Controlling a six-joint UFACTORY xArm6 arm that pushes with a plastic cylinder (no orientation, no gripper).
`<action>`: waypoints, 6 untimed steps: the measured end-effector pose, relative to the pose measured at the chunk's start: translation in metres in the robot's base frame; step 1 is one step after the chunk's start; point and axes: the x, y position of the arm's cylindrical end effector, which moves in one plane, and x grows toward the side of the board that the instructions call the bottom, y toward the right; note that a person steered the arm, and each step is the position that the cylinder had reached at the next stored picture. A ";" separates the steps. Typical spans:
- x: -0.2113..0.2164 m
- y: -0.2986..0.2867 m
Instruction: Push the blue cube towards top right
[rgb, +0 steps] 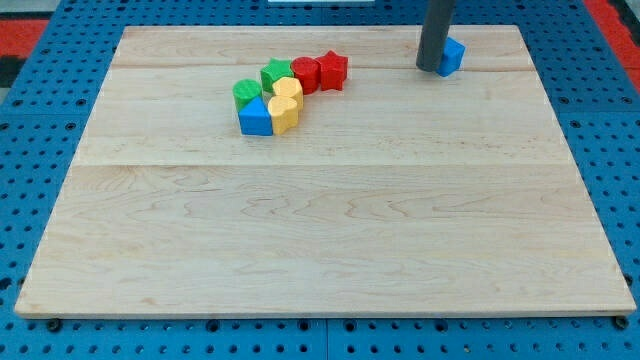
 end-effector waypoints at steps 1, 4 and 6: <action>0.000 0.007; 0.025 -0.008; 0.042 -0.106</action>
